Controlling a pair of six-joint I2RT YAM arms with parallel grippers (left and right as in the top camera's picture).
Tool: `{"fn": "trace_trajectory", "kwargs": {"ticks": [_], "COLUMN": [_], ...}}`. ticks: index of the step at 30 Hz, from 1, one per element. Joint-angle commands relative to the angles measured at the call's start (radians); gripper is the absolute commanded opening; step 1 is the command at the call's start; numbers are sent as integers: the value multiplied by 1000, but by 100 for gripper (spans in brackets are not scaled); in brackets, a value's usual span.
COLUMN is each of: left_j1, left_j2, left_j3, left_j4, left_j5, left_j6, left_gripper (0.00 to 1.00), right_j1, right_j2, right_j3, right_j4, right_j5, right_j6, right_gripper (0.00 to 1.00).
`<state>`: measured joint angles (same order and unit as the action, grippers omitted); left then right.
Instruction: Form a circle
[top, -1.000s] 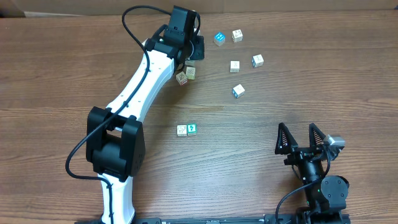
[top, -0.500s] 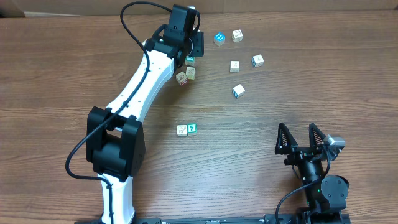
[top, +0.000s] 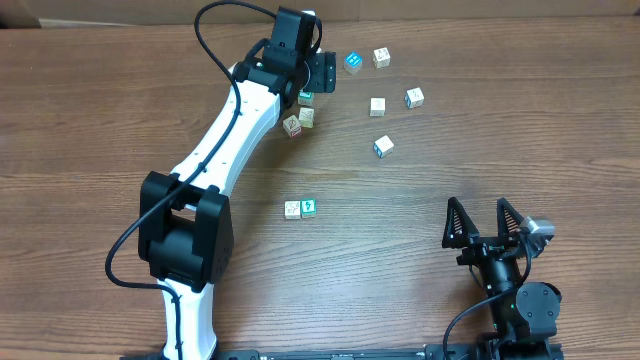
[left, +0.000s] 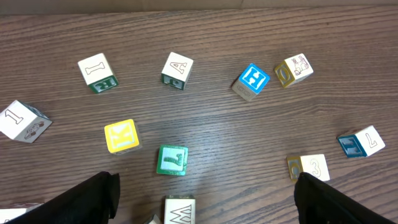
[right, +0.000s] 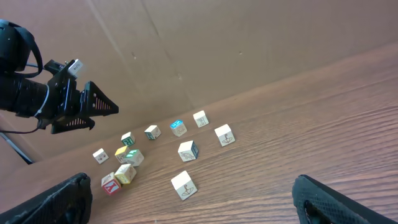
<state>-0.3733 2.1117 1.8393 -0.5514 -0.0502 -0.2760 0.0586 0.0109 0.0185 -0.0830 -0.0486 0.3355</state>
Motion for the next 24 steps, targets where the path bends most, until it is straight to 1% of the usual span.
{"fn": "trace_trajectory", "kwargs": {"ticks": [1, 5, 6, 12, 16, 24], "left_j1": [0, 0, 0, 1, 1, 1], "left_j2": [-6, -6, -6, -6, -6, -6], "left_j3": [24, 24, 24, 24, 24, 23], "left_j4": [7, 7, 8, 15, 14, 17], "left_j5": [-13, -13, -13, -13, -12, -13], "left_j6": [34, 38, 38, 38, 72, 103], "left_gripper": [90, 99, 100, 100, 100, 100], "right_j1": [-8, -8, -8, -8, -8, -8], "right_j2": [-8, -8, -8, -8, -8, -8], "right_j3": [-10, -10, -10, -10, -10, -10], "right_j4": [2, 2, 2, 2, 2, 2], "right_j5": [-6, -6, -6, -6, -6, -6], "right_j6": [-11, -11, -11, -11, -11, -11], "right_gripper": [100, 100, 100, 100, 100, 100]}}
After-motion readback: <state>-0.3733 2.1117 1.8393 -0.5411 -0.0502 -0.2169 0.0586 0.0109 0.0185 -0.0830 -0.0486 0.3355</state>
